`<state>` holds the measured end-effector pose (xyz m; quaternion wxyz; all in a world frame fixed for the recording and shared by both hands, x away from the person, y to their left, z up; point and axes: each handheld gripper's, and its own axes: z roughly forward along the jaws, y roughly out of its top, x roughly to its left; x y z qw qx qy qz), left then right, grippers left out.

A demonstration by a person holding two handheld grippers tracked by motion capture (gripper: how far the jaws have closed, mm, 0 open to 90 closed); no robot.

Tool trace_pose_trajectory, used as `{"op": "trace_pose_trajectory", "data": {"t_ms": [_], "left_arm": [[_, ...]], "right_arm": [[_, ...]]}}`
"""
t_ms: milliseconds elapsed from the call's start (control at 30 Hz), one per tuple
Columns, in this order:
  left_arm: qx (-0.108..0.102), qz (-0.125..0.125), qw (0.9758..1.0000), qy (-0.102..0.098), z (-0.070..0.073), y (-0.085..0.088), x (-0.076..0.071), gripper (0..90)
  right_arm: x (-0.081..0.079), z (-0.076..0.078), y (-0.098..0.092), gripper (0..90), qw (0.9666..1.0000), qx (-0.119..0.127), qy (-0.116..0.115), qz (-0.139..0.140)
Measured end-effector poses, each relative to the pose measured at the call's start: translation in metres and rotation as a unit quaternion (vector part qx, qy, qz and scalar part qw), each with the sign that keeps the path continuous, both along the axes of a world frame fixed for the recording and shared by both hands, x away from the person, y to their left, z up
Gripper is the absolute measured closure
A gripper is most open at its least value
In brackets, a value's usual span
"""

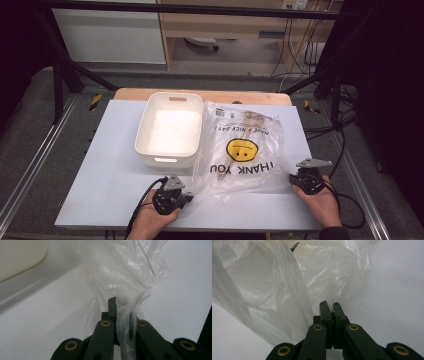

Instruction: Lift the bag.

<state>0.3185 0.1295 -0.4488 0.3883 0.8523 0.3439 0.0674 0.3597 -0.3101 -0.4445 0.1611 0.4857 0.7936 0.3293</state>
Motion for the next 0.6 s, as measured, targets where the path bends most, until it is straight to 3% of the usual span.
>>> {"op": "trace_pose_trajectory", "data": {"t_ms": [133, 233, 367, 500, 600], "left_arm": [[0.0, 0.028, 0.9994, -0.021, 0.005, 0.006, -0.001, 73.9], [-0.01, 0.047, 0.9984, -0.03, 0.009, 0.012, -0.003, 59.2], [-0.025, 0.055, 0.9974, -0.038, 0.016, 0.016, -0.006, 39.4], [-0.043, 0.072, 0.9954, -0.047, 0.023, 0.02, -0.005, 18.4], [-0.054, 0.085, 0.9937, -0.048, 0.026, 0.023, -0.005, 11.9]], "right_arm": [[0.0, 0.0, 0.0, 85.1, 1.0, 0.005, -0.004, -0.004], [0.0, 0.0, 0.001, 74.5, 0.9999, 0.013, -0.007, -0.001], [0.0, 0.001, 0.006, 50.2, 0.9997, 0.023, -0.01, 0.005], [0.0, 0.007, 0.009, 24.8, 0.9987, 0.037, -0.035, -0.001], [0.0, 0.012, 0.012, 12.7, 0.9974, 0.044, -0.056, -0.001]]}}
